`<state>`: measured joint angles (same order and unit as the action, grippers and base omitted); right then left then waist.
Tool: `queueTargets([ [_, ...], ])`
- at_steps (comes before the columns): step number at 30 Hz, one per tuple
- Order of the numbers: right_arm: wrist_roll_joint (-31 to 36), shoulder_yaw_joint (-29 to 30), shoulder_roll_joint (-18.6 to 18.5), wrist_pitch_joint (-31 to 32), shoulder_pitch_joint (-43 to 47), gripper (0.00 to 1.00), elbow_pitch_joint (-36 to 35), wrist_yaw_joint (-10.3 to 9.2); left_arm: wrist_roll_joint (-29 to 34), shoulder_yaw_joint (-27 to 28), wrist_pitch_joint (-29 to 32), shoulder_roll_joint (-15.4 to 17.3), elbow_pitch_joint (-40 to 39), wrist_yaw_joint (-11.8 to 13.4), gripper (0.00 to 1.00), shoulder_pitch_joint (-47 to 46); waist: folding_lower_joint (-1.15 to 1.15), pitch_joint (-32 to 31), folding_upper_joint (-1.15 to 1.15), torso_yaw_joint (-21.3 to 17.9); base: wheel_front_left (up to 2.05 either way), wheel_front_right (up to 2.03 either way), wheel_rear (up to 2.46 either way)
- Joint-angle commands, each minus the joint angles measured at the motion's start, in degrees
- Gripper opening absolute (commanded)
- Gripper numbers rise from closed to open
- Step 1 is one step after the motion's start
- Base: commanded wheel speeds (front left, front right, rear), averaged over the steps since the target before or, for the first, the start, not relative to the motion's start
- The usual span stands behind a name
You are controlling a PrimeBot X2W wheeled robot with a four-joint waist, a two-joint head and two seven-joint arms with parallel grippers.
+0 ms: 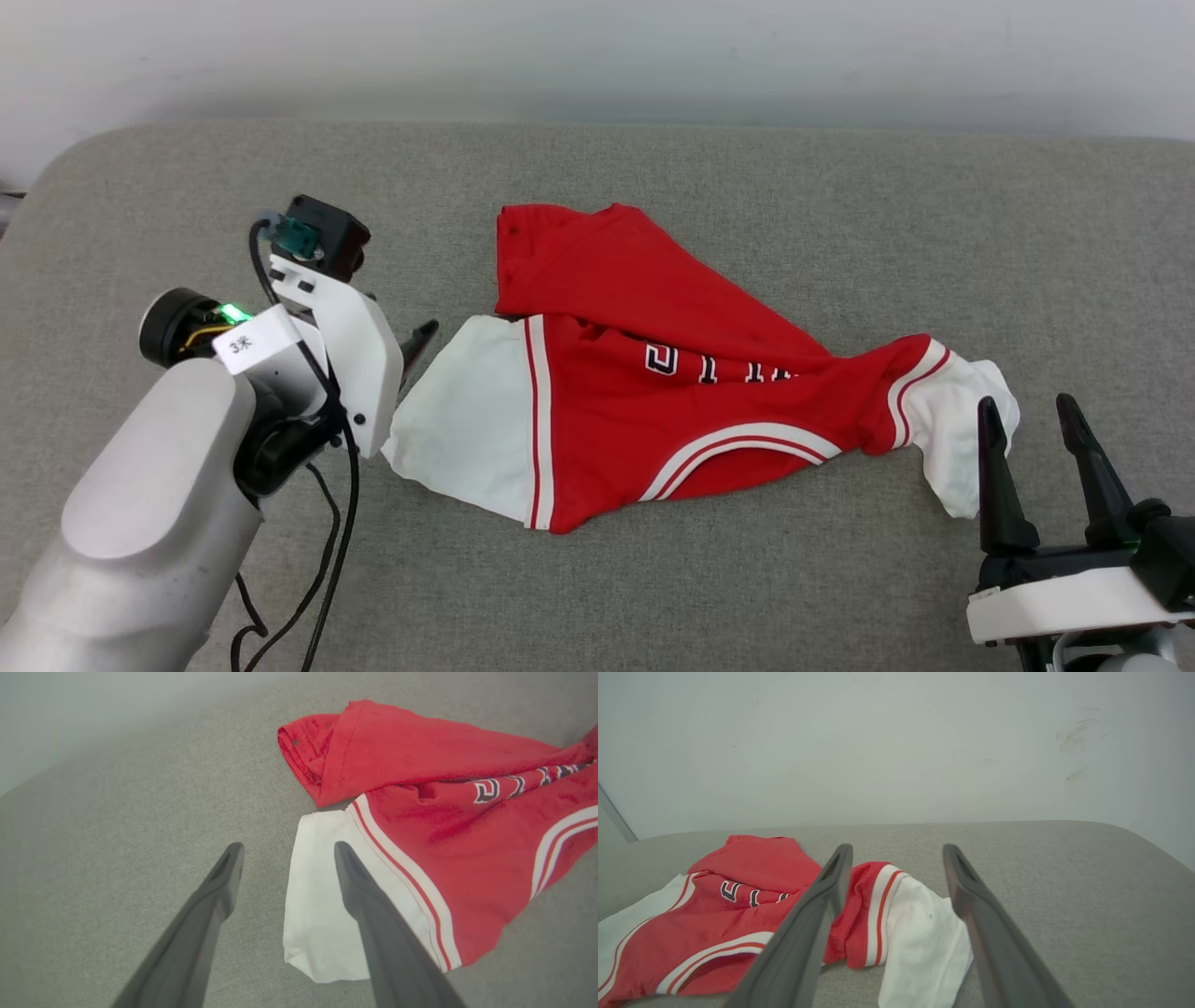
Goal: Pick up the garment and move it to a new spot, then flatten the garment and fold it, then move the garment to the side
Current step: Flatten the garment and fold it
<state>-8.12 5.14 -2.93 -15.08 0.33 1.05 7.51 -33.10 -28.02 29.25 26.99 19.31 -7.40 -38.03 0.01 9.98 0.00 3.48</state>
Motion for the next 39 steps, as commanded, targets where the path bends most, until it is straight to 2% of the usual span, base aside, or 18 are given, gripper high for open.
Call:
queueTargets([
  [1, 0.1, 0.0, 0.1, -0.1, -0.9, 1.0, -0.3, -0.04, -1.5, -1.3, 1.7, 0.5, 0.0, 0.0, 1.0, -0.6, -0.01, 0.6, 0.0, -0.3, 0.0, 0.0, 0.0],
  [5, 0.3, 0.0, 0.1, -0.1, -2.0, 1.0, -0.5, -0.04, -7.2, -7.3, 8.2, 3.9, 0.8, 0.0, 1.0, -3.0, -0.01, 2.3, 0.0, -0.9, 0.0, 0.0, 0.0],
  [11, 0.5, -0.2, 0.1, -0.1, -3.8, 1.0, -0.7, -0.04, -12.3, -15.8, 13.0, 6.1, 6.1, 0.0, 1.0, -5.0, -0.01, 5.2, 0.0, -2.3, 0.0, 0.0, 0.0],
  [16, 0.3, -0.4, 0.1, -0.1, -4.5, 1.0, -0.7, -0.04, -14.7, -18.9, 13.5, 6.3, 9.7, 0.0, 1.0, -5.0, -0.01, 6.4, 0.0, -3.2, 0.0, 0.0, 0.0],
  [21, -0.1, -0.3, 0.1, -0.1, -4.8, 1.0, -0.7, -0.04, -17.7, -24.2, 13.4, 6.3, 11.9, 0.1, 1.0, -3.1, -0.01, 7.0, 0.0, -3.9, 0.0, 0.0, 0.0],
  [22, -0.1, -0.2, 0.1, -0.1, -4.7, 1.0, -0.7, -0.04, -18.3, -25.2, 13.3, 6.4, 11.9, 0.1, 0.77, -3.0, -0.01, 7.0, 0.0, -3.8, 0.0, 0.0, 0.0],
  [23, -0.1, -0.1, 0.1, -0.1, -4.5, 1.0, -0.6, -0.04, -18.8, -26.1, 13.1, 6.7, 11.8, 0.1, 0.26, -3.0, -0.01, 6.9, 0.0, -3.7, 0.0, 0.0, 0.0],
  [24, 0.0, 0.1, 0.1, -0.1, -4.3, 1.0, -0.6, -0.04, -19.4, -26.7, 12.6, 6.9, 11.5, 0.1, 0.0, -3.3, -0.01, 6.7, 0.0, -3.6, 0.0, 0.0, 0.0],
  [30, 0.3, 0.3, 0.1, -0.1, -3.7, 1.0, -0.3, -0.04, -21.4, -27.0, 6.8, 10.9, 10.8, 0.1, 0.0, -7.2, -0.01, 4.9, 0.0, -2.2, 0.0, 0.0, 0.0],
  [33, 0.4, 0.2, 0.1, -0.1, -3.2, 1.0, -0.3, -0.04, -20.0, -26.6, 3.2, 13.7, 11.8, 0.1, 0.0, -9.0, -0.01, 4.2, 0.0, -1.8, 0.0, 0.0, 0.0],
  [39, 0.5, -0.1, 0.1, -0.1, -2.7, 1.0, -0.2, -0.04, -18.4, -25.6, -1.4, 16.9, 16.6, 0.7, 0.0, -9.2, -0.01, 3.5, 0.0, -1.8, 0.0, 0.0, 0.0],
])
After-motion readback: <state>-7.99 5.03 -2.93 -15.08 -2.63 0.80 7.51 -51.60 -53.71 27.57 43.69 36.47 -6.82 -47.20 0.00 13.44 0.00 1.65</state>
